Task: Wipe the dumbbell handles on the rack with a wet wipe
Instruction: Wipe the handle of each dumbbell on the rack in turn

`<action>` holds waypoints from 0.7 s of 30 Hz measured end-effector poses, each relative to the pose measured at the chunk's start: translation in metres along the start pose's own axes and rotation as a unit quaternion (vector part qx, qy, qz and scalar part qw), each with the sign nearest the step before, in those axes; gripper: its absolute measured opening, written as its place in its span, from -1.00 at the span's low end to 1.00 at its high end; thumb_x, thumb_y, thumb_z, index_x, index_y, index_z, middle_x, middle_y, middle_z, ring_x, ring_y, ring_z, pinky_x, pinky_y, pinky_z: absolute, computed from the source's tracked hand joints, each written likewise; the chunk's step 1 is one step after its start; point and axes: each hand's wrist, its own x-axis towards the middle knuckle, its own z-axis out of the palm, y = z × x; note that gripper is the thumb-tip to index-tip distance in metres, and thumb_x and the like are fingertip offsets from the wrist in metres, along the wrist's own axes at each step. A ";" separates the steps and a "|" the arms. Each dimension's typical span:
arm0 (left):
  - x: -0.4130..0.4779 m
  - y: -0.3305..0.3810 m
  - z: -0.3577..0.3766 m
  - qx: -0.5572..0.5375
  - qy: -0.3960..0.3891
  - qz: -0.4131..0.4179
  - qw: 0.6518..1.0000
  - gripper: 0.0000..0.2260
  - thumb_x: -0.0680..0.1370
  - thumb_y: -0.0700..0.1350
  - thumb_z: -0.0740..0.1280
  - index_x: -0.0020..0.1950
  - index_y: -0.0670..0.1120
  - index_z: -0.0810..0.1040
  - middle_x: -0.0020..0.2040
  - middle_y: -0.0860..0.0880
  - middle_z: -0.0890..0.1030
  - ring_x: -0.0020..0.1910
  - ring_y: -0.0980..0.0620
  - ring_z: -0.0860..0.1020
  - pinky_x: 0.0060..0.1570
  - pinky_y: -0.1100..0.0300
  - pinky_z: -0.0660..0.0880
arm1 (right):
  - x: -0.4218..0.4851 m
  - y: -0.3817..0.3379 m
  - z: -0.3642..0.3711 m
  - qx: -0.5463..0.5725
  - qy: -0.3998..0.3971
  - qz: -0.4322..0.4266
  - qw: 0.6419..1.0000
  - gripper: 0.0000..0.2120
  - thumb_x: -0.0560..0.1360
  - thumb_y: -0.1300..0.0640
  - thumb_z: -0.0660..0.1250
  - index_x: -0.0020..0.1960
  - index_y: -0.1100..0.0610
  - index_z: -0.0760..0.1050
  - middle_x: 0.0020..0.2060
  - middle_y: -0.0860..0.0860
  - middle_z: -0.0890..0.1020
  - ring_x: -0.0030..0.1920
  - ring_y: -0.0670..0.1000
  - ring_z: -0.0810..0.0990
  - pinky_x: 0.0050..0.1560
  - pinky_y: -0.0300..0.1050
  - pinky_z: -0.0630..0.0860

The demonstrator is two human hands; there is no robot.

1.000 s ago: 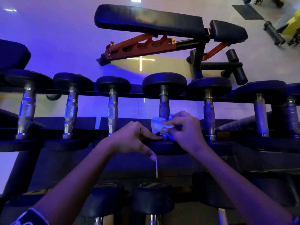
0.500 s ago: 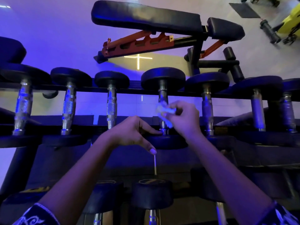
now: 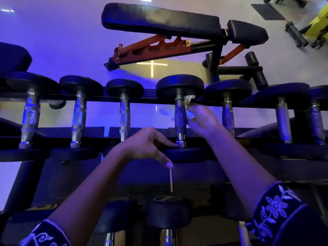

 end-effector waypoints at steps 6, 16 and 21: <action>0.000 -0.003 -0.002 0.006 -0.001 -0.005 1.000 -0.49 0.26 -0.17 0.64 0.19 -0.02 0.67 -0.21 0.18 0.70 -0.19 0.32 0.59 -0.09 0.33 0.50 | -0.019 0.019 -0.008 -0.012 -0.038 0.110 0.993 -0.70 0.63 0.19 -0.01 -0.01 0.21 0.49 -0.16 0.19 0.60 -0.21 0.17 0.59 -0.12 0.13 0.53; 0.001 -0.001 -0.002 0.018 0.007 0.005 1.000 -0.49 0.24 -0.11 0.65 0.18 0.04 0.67 -0.16 0.24 0.69 -0.14 0.38 0.56 -0.05 0.36 0.46 | -0.020 0.016 -0.005 -0.190 -0.001 0.031 0.981 -0.71 0.60 0.17 0.11 -0.16 0.18 0.55 -0.24 0.11 0.60 -0.29 0.06 0.56 -0.27 -0.11 0.48; 0.002 -0.003 -0.003 0.026 0.009 0.010 1.000 -0.47 0.23 -0.09 0.65 0.18 0.06 0.66 -0.10 0.25 0.69 -0.06 0.32 0.61 0.02 0.34 0.50 | -0.055 0.013 -0.035 -0.374 0.018 -0.105 0.921 -0.86 0.42 0.20 0.43 -0.31 0.12 0.58 -0.43 -0.04 0.52 -0.34 -0.09 0.43 -0.27 -0.18 0.34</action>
